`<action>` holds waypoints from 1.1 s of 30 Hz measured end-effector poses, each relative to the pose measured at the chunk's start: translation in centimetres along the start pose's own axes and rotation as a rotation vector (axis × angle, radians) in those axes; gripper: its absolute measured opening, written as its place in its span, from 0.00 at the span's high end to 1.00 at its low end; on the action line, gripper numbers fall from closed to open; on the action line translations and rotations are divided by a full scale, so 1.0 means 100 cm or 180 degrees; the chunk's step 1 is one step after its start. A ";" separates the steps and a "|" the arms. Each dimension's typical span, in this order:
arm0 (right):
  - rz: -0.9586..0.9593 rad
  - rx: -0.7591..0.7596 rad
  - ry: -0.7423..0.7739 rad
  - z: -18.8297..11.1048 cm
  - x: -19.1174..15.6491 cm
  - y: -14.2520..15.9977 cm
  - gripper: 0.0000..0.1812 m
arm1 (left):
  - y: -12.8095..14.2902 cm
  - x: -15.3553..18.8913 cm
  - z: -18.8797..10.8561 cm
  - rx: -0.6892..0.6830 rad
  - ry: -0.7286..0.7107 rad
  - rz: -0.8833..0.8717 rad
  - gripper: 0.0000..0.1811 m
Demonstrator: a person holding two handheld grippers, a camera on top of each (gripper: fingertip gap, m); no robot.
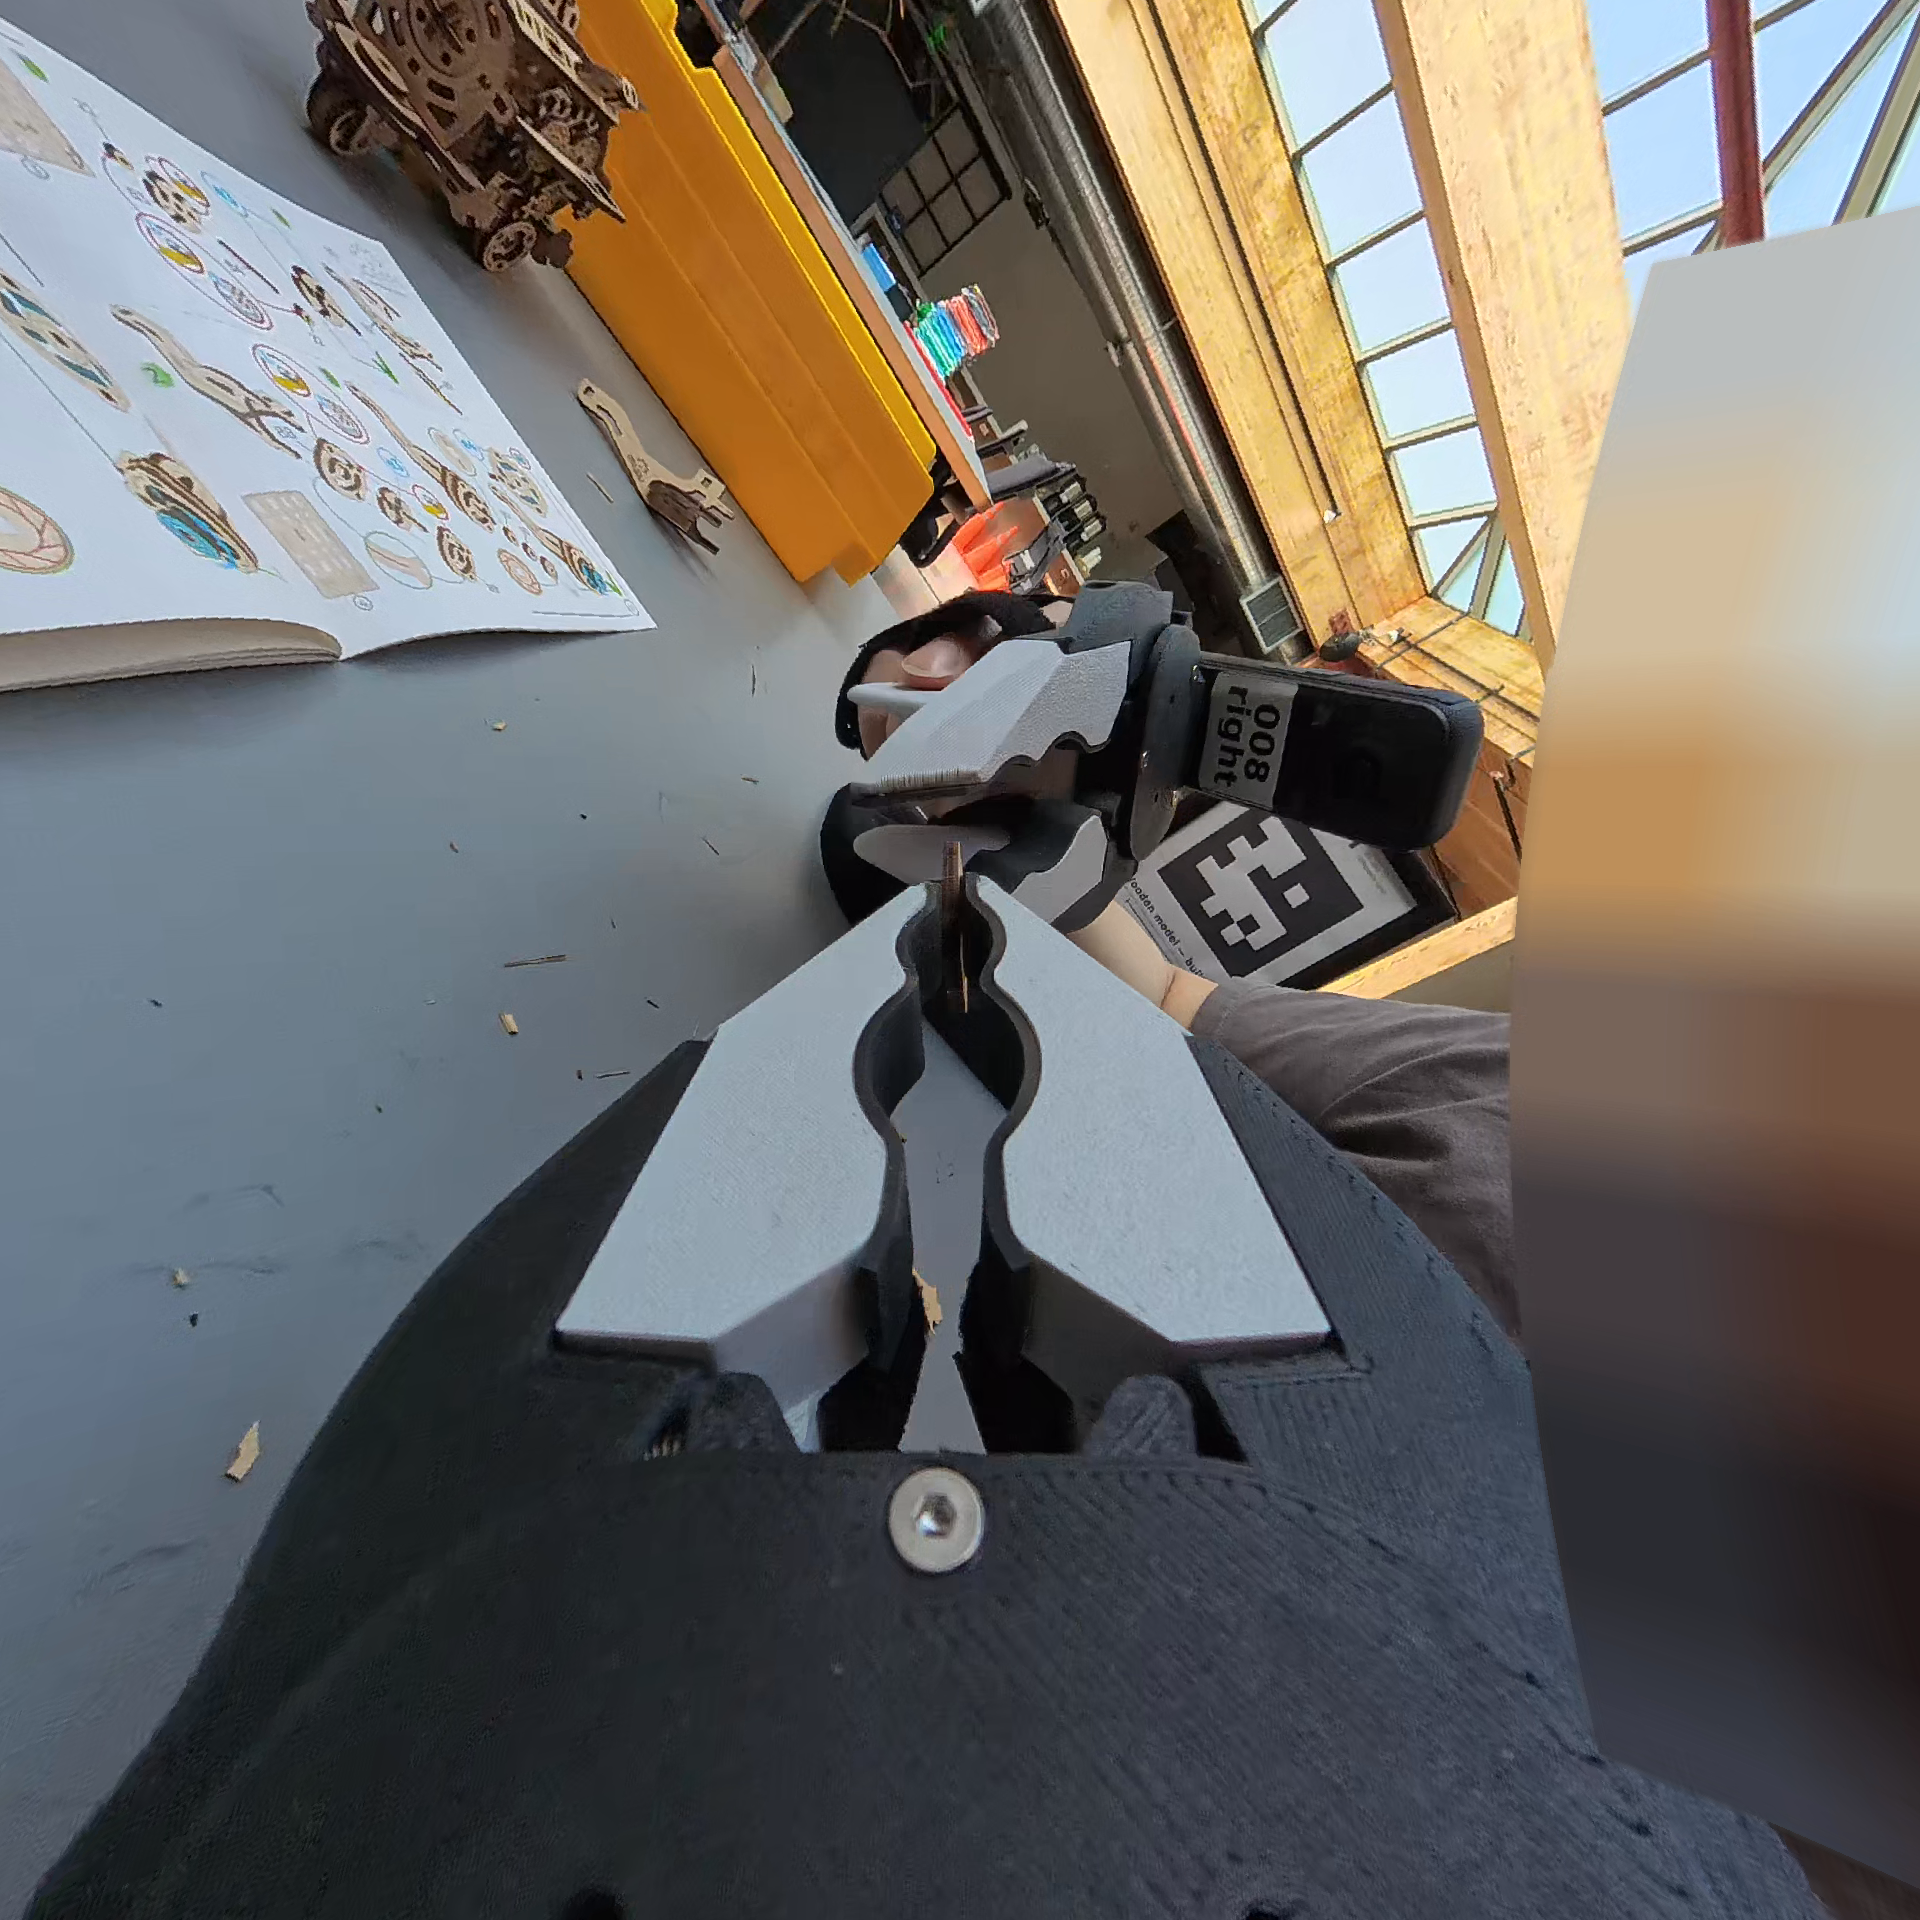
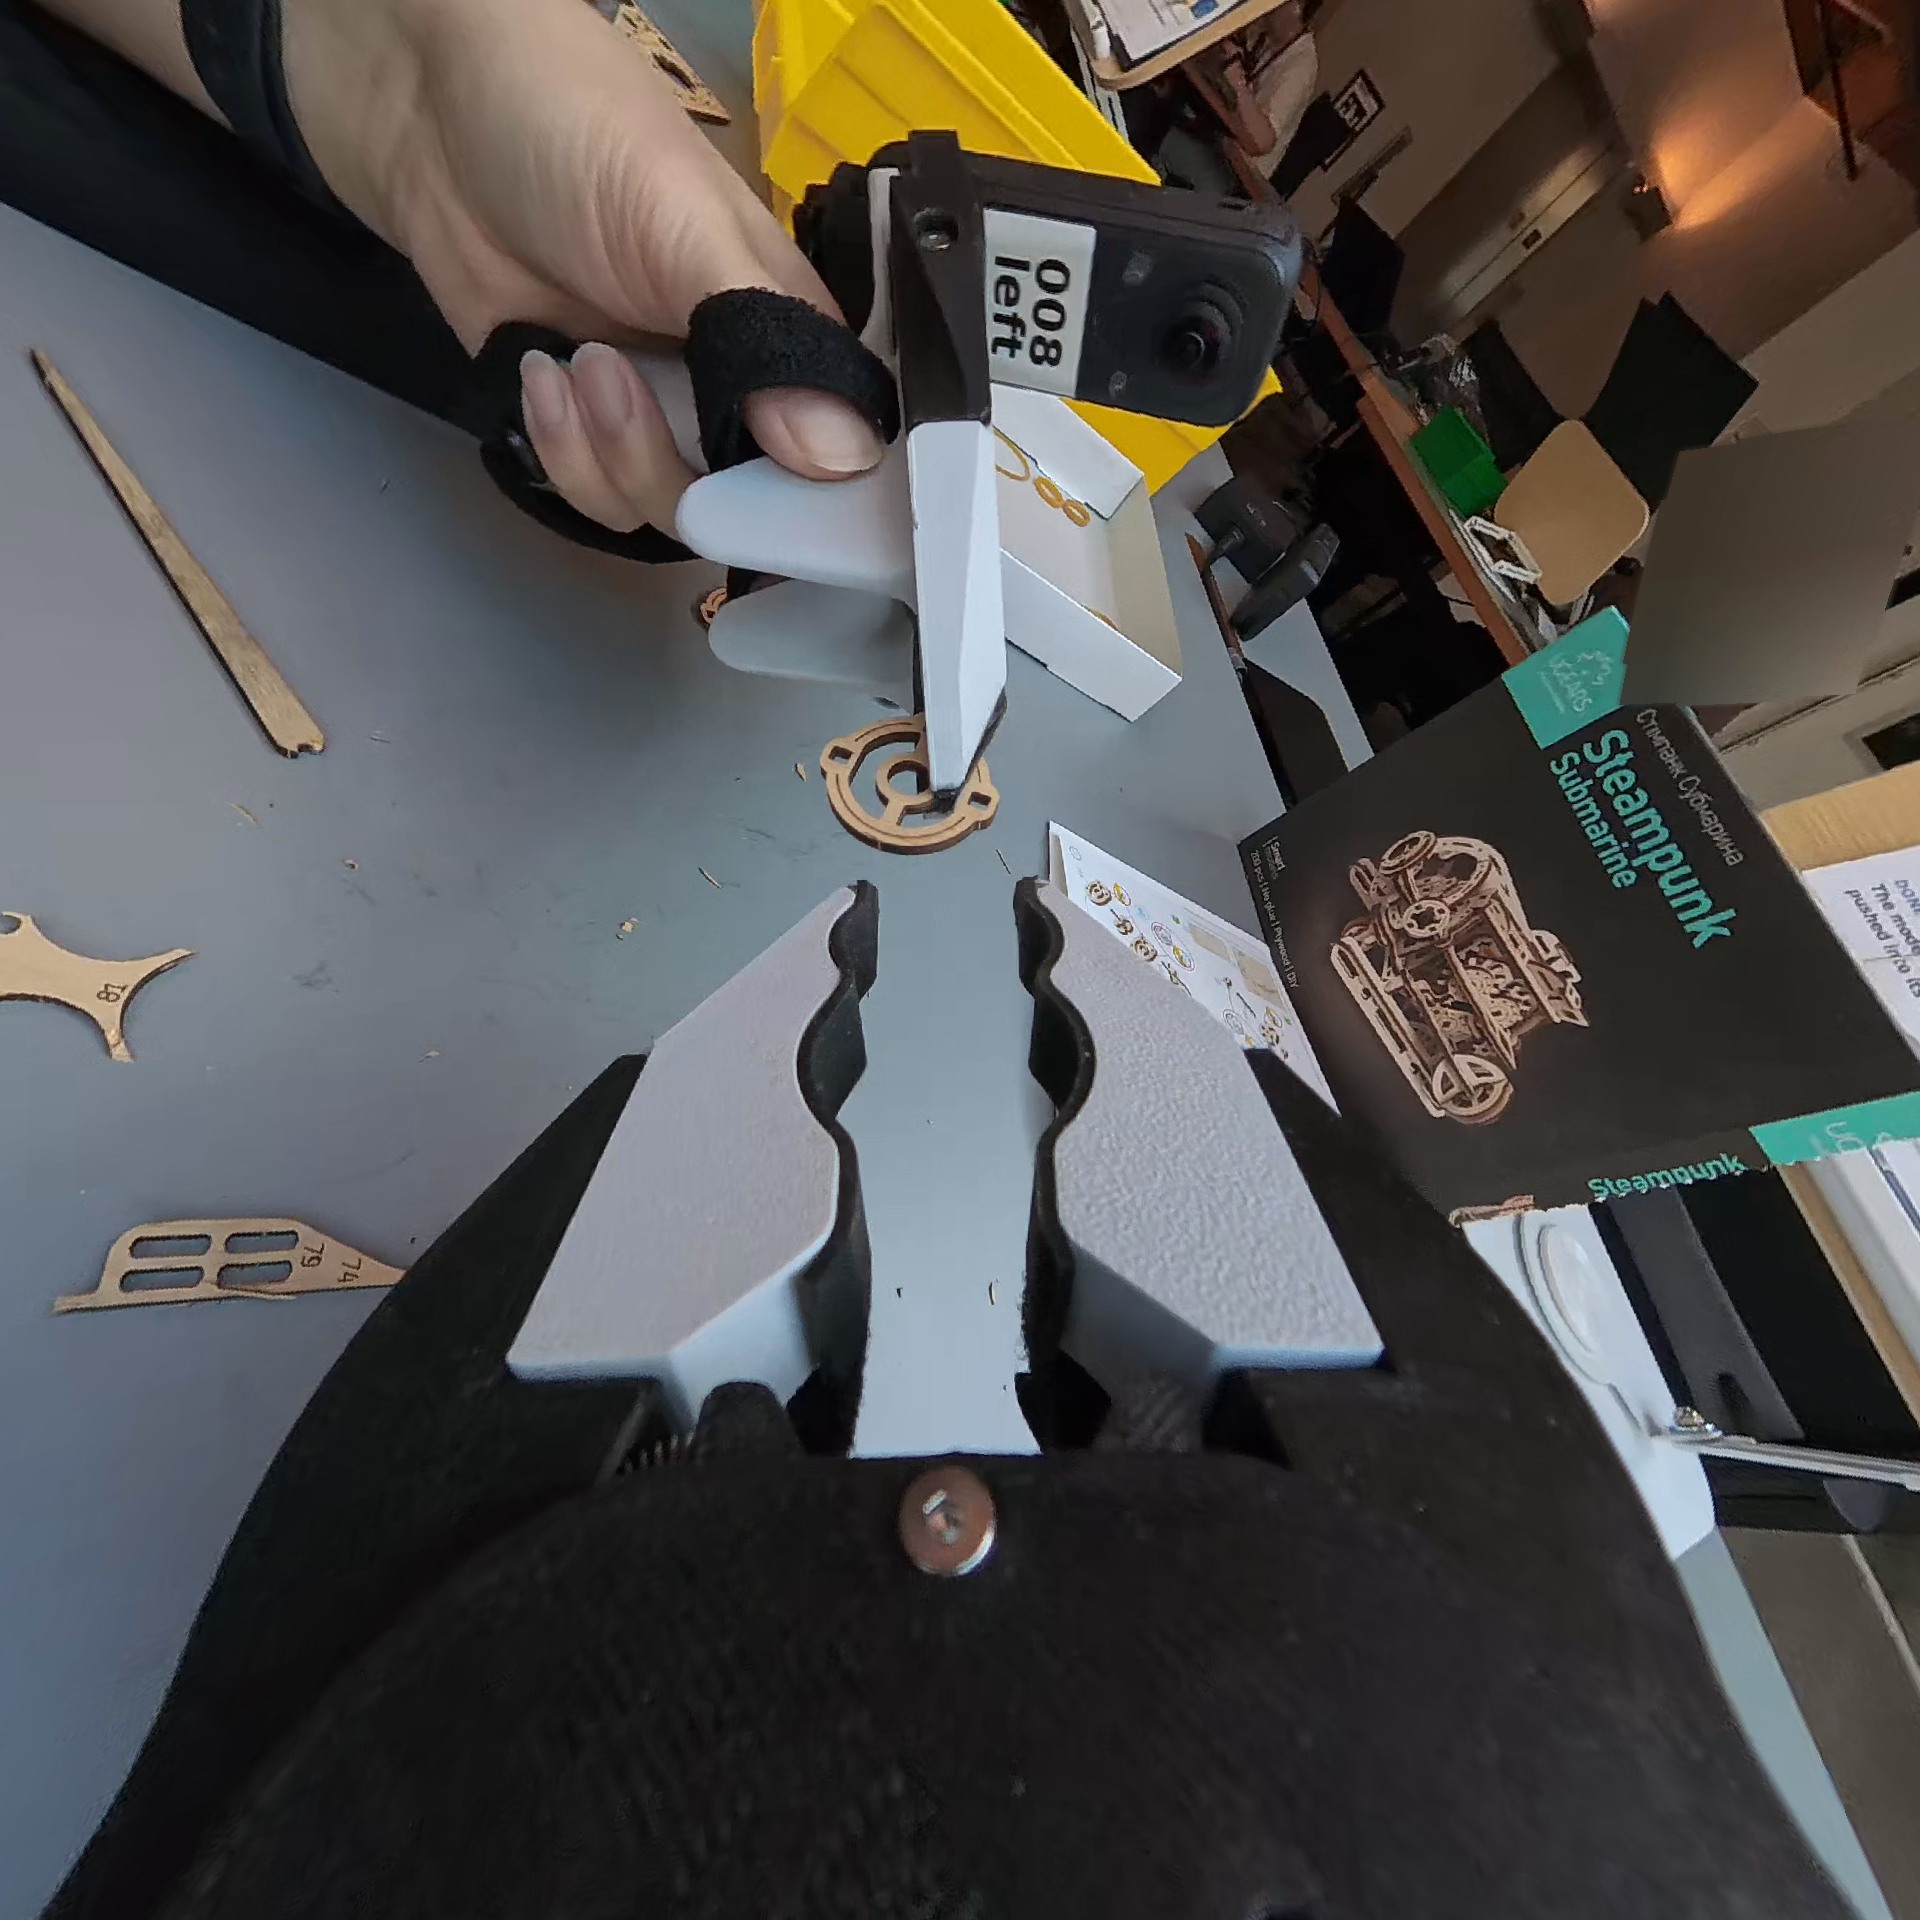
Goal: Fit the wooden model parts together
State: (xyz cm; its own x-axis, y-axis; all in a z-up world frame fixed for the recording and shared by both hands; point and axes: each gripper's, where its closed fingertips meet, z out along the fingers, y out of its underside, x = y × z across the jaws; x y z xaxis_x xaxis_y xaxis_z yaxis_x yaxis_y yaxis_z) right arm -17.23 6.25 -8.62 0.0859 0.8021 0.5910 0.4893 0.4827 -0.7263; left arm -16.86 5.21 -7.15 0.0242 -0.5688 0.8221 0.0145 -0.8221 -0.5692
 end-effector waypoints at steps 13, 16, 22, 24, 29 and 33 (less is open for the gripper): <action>0.0789 -0.0048 0.0215 0.015 0.007 -0.011 0.72 | -0.016 -0.009 -0.010 0.0443 -0.0116 -0.0114 1.00; 0.0833 -0.0050 0.0404 0.016 0.013 -0.013 0.75 | -0.017 -0.012 -0.011 0.0487 -0.0174 -0.0100 1.00; 0.0681 -0.0147 0.0439 0.022 0.009 -0.011 0.82 | -0.018 -0.013 -0.011 0.0534 -0.0169 -0.0146 1.00; 0.0611 -0.0159 0.0479 0.022 0.009 -0.011 0.83 | -0.018 -0.013 -0.011 0.0532 -0.0167 -0.0145 1.00; 0.0729 -0.0253 0.0405 0.026 0.007 -0.005 0.83 | -0.016 -0.020 -0.013 0.0456 -0.0343 -0.0065 1.00; 0.0748 -0.0560 0.0600 0.029 0.015 0.012 0.83 | -0.025 -0.032 -0.023 0.0517 -0.0832 0.0257 0.89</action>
State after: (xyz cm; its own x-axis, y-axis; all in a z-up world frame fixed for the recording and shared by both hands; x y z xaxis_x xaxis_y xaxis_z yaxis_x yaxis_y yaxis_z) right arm -19.05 9.06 -9.64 0.3648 0.7971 0.4812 0.5777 0.2115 -0.7883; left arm -19.30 9.06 -8.32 0.2876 -0.5888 0.7554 0.1611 -0.7478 -0.6441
